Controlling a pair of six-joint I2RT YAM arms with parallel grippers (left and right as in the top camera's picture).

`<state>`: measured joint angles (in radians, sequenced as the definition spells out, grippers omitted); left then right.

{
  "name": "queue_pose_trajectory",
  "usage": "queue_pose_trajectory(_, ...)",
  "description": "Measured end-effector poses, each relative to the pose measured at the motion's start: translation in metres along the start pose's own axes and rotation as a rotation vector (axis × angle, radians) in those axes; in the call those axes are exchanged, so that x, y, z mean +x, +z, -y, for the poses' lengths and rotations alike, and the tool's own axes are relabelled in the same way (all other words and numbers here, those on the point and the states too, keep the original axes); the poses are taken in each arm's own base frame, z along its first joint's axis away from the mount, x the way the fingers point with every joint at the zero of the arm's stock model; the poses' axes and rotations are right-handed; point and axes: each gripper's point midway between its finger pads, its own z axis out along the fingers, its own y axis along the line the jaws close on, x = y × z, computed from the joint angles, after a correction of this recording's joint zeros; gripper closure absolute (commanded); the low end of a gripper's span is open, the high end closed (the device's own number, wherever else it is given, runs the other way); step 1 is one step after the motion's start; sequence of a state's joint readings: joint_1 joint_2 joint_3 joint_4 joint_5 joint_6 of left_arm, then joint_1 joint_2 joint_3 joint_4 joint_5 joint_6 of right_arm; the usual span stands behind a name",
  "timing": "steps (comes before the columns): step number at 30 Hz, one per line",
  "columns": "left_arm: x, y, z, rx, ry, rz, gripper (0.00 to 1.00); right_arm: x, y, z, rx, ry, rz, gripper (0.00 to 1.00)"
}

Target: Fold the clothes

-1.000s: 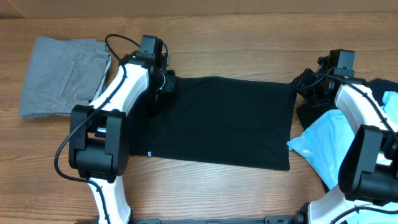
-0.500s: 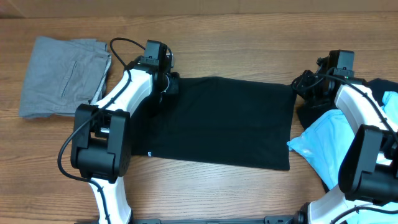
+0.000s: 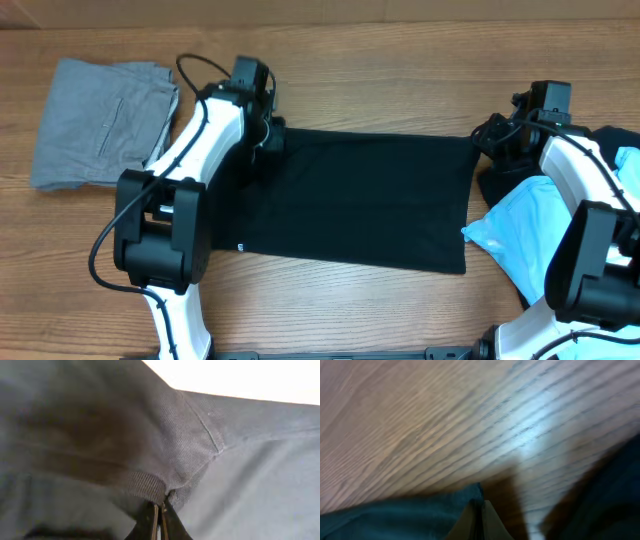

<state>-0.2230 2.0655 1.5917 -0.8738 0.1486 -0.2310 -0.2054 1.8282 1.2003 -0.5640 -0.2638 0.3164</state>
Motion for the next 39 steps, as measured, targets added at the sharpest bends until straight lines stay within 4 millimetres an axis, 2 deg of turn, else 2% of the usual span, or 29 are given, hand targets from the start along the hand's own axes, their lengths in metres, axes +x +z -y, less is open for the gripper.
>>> queue_pose_trajectory(1,-0.008,-0.013,0.001,-0.016,0.004,0.016,0.96,0.001,-0.001,0.006,0.014,0.011,-0.007,0.96)
queue_pose_trajectory(3,-0.012,-0.022,0.000,-0.028,0.005,0.021,0.96,0.003,-0.002,0.012,0.027,0.025,-0.020,0.96)
queue_pose_trajectory(6,-0.010,-0.034,-0.001,-0.051,0.004,-0.002,0.96,0.011,-0.004,0.020,0.048,0.046,-0.055,0.96)
queue_pose_trajectory(9,0.001,-0.040,-0.005,-0.073,0.016,-0.052,0.96,0.019,-0.009,0.016,0.031,0.047,-0.086,0.96)
queue_pose_trajectory(16,0.021,-0.054,-0.019,-0.102,0.007,-0.131,0.96,0.017,-0.059,-0.009,-0.037,0.007,-0.030,0.96)
queue_pose_trajectory(19,0.022,-0.070,-0.022,-0.103,0.000,-0.113,0.96,0.031,-0.070,-0.010,-0.033,0.019,-0.072,0.96)
queue_pose_trajectory(23,0.025,-0.103,-0.021,-0.097,0.019,-0.066,0.96,0.048,-0.072,-0.004,-0.011,0.044,-0.141,0.96)
queue_pose_trajectory(26,0.030,-0.119,-0.019,-0.098,0.033,-0.053,0.96,0.062,-0.074,-0.001,0.006,0.054,-0.194,0.96)
queue_pose_trajectory(29,0.038,-0.121,-0.023,-0.115,0.033,-0.087,0.96,0.085,-0.076,-0.002,0.030,0.049,-0.281,0.96)
queue_pose_trajectory(34,0.051,-0.123,-0.026,-0.132,0.028,-0.139,0.96,0.107,-0.079,-0.003,0.077,0.021,-0.354,0.93)
queue_pose_trajectory(37,0.056,-0.122,-0.028,-0.139,0.026,-0.157,0.96,0.113,-0.082,0.005,0.130,0.023,-0.373,0.92)
queue_pose_trajectory(39,0.068,-0.112,-0.032,-0.149,0.021,-0.201,0.96,0.119,-0.085,0.013,0.179,0.034,-0.395,0.92)
